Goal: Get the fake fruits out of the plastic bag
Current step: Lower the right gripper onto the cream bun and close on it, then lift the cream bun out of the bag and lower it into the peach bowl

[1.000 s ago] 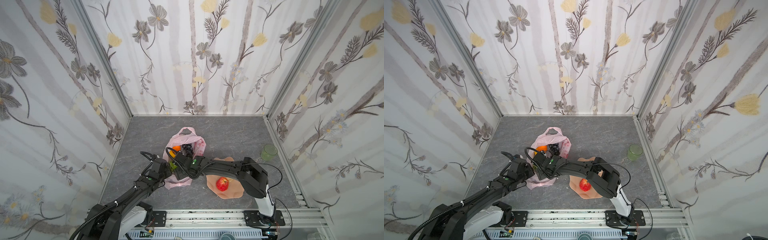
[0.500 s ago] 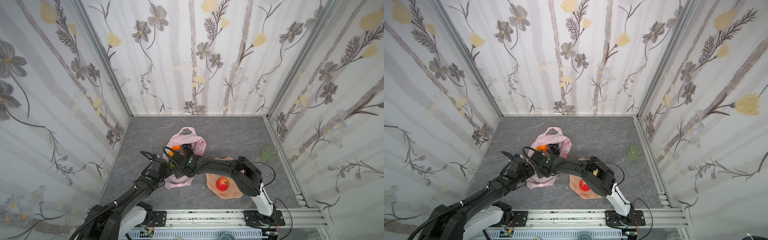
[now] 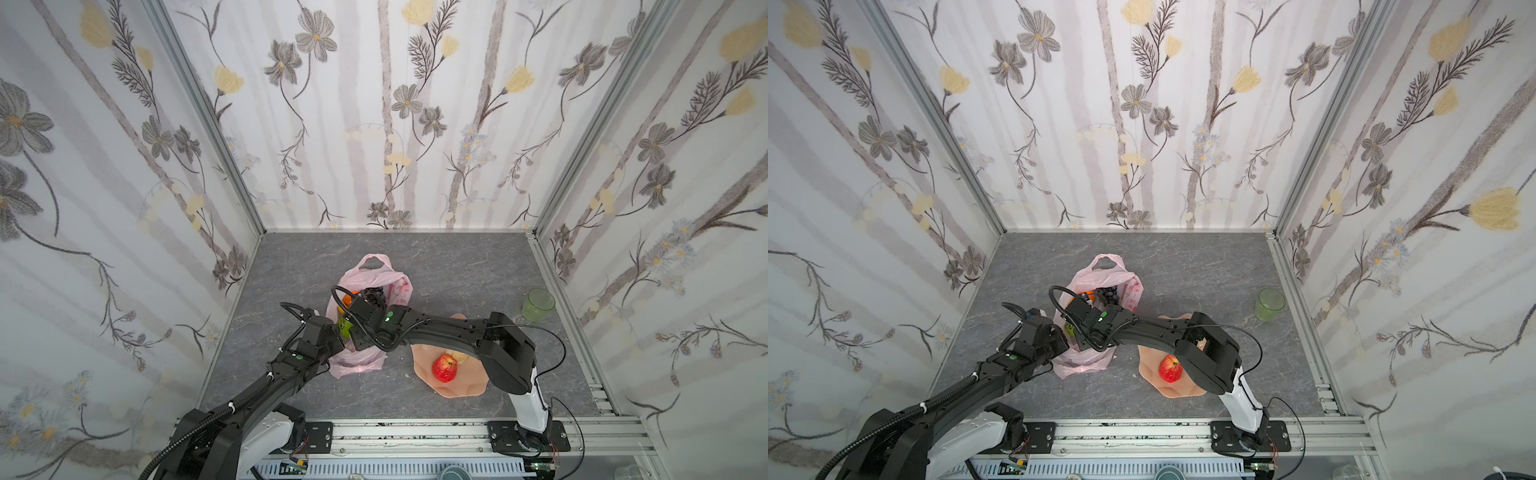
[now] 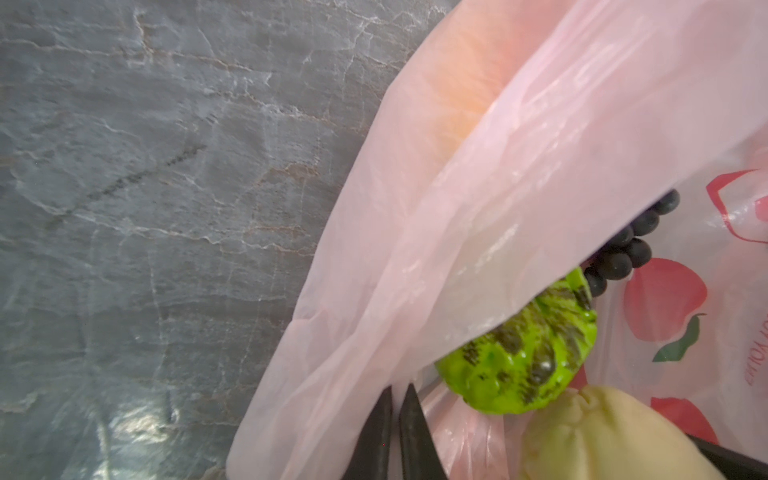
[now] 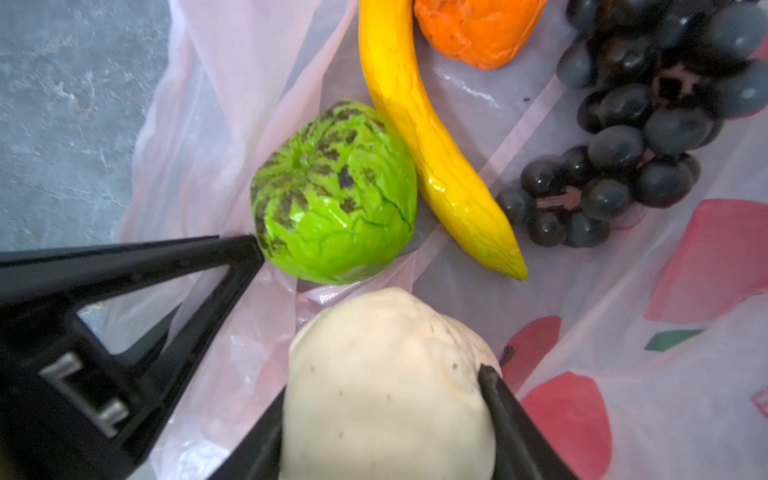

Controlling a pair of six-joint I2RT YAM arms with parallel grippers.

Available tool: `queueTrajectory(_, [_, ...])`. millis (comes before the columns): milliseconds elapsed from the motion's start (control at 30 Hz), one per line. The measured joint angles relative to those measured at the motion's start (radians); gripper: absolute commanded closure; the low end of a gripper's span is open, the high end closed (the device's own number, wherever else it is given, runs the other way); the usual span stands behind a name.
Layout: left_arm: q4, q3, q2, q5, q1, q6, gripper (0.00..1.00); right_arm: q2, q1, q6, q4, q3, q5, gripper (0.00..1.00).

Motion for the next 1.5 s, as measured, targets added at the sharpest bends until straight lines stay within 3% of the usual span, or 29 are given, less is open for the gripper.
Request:
queueTrajectory(767, [0.0, 0.0, 0.002, 0.0, 0.0, 0.008, 0.92, -0.315, -0.034, 0.05, 0.143, -0.179, -0.004, 0.53])
queueTrajectory(1200, [0.001, 0.0, 0.008, -0.001, -0.001, 0.016, 0.92, -0.579, -0.03, 0.076, -0.104, -0.373, 0.248, 0.53])
queueTrajectory(1500, [0.005, 0.004, 0.015, -0.001, -0.001, 0.02, 0.92, -0.557, -0.019, 0.051, -0.285, -0.453, 0.486, 0.54])
